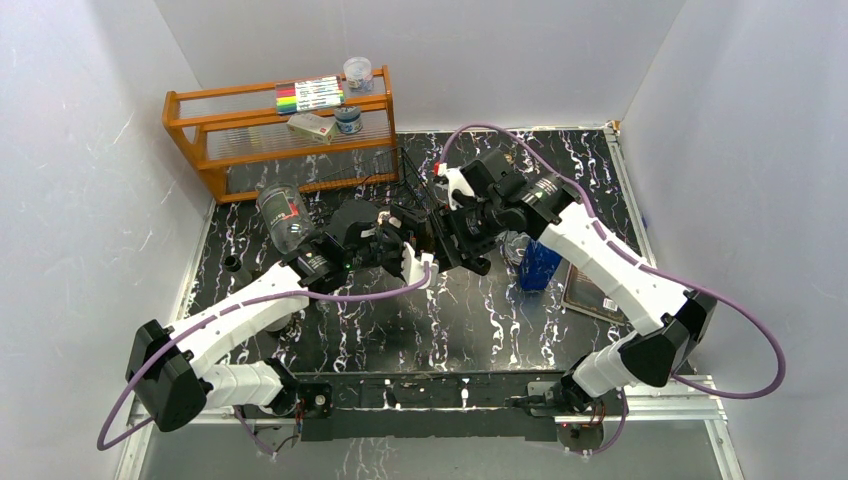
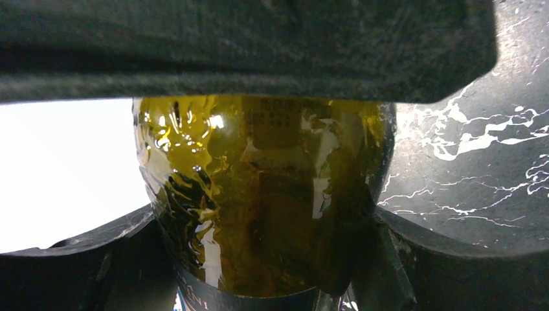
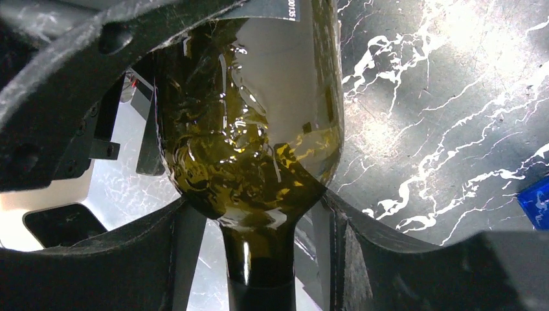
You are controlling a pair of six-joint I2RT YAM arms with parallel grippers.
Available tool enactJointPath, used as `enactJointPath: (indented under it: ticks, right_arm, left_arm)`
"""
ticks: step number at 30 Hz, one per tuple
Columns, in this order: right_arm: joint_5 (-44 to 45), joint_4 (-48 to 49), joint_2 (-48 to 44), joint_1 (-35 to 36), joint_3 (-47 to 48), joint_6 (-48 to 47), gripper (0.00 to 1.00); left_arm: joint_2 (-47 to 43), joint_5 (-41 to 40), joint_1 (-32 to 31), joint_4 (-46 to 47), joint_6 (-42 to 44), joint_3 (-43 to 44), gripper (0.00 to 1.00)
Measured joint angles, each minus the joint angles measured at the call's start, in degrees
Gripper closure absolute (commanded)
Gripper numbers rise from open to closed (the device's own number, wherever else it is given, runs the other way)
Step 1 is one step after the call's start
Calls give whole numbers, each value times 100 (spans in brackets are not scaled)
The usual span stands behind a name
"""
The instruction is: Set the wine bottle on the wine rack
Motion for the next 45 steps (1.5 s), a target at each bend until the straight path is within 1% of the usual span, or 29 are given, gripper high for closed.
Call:
enactJointPath:
  ticks: [3, 5, 7, 9, 13, 14, 15, 17, 19, 20, 21, 28, 32, 37, 42, 45]
  right_arm:
    - [-20, 7, 59, 7, 0, -17, 37]
    - [-39, 13, 107, 11, 0, -35, 43]
    - [-39, 37, 125, 20, -28, -42, 51]
    - [-50, 50, 125, 24, -76, -81, 63]
    - [-109, 116, 114, 81, -208, -105, 98]
    - [-116, 162, 111, 83, -249, -114, 100]
    - [-127, 195, 111, 83, -267, -122, 100]
    - [-129, 269, 90, 111, -321, -122, 100]
    - [-109, 284, 50, 136, -334, -125, 100]
    - [-92, 284, 26, 149, -337, -125, 100]
    - [-63, 289, -9, 157, -350, -127, 100]
    - [428, 745, -461, 184, -861, -13, 100]
    - [654, 962, -732, 190, -1270, 20, 100]
    - [881, 1012, -1104, 361, -1698, 4, 100]
    - [922, 1150, -1366, 433, -1751, -79, 100]
    - [920, 1338, -1440, 448, -1845, -103, 100]
  left_arm:
    - [0, -94, -11, 4, 105, 0, 76]
    - [0, -160, -11, -17, 153, 0, 76]
    - [0, -232, -11, -61, 164, 0, 76]
    - [0, -291, -9, -131, 146, 9, 75]
    - [35, -411, -15, -546, 116, 136, 73]
    - [37, -428, -20, -651, 83, 168, 70]
    - [37, -450, -20, -726, 57, 190, 65]
    - [39, -474, -20, -866, 15, 234, 49]
    - [39, -474, -26, -944, -42, 267, 26]
    - [37, -474, -31, -979, -90, 289, 10]
    - [37, -474, -37, -990, -118, 299, 3]
    - [-146, -605, -52, -833, -1185, 485, 2]
    - [-461, -914, -52, -796, -1635, 511, 2]
    - [-1224, -1515, -50, -684, -2374, 579, 2]
    - [-1998, -1663, -50, -756, -3093, 831, 2]
    - [-2306, -1753, -50, -800, -3519, 964, 2]
